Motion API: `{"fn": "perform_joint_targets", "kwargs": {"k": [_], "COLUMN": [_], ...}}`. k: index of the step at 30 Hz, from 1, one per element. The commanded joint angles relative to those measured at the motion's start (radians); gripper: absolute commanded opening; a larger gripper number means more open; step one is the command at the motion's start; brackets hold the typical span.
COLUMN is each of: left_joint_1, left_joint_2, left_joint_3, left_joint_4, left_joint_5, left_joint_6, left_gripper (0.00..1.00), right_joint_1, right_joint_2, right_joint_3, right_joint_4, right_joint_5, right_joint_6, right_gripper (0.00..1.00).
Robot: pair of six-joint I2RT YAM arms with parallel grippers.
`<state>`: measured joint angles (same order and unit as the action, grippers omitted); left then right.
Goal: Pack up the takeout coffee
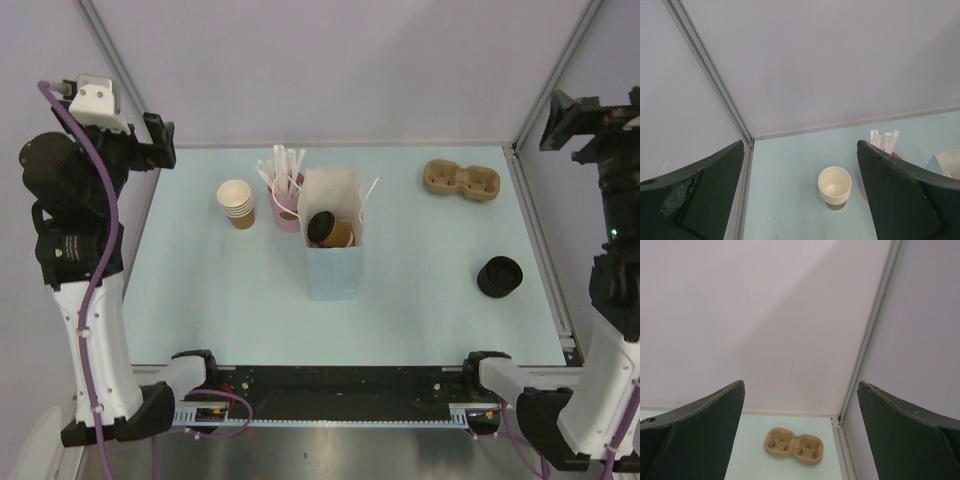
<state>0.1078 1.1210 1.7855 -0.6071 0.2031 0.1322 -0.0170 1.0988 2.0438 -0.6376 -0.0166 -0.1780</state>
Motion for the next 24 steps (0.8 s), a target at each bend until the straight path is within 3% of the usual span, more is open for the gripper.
{"fn": "perform_joint_targets", "kwargs": {"k": [1, 6, 14, 24], "left_joint_1": [0.006, 0.006, 0.009, 0.038], "left_joint_2": [-0.125, -0.135, -0.161, -0.158], "left_joint_3": [-0.016, 0.06, -0.014, -0.051], "left_joint_4": [0.072, 0.014, 0.024, 0.047], "left_joint_5": [-0.073, -0.067, -0.11, -0.057], "left_joint_6": [-0.022, -0.054, -0.066, -0.094], "left_gripper": [0.99, 0.99, 0.99, 1.0], "right_joint_1": [-0.005, -0.005, 0.009, 0.042], "right_joint_2": [-0.014, -0.019, -0.02, -0.016], "right_joint_3": [0.082, 0.069, 0.017, -0.036], "right_joint_4": [-0.125, -0.145, -0.131, -0.1], "right_joint_5": [0.158, 0.113, 0.158, 0.145], "right_joint_6": [0.097, 0.146, 0.146, 0.146], "right_gripper": [1.0, 1.0, 1.0, 1.0]}}
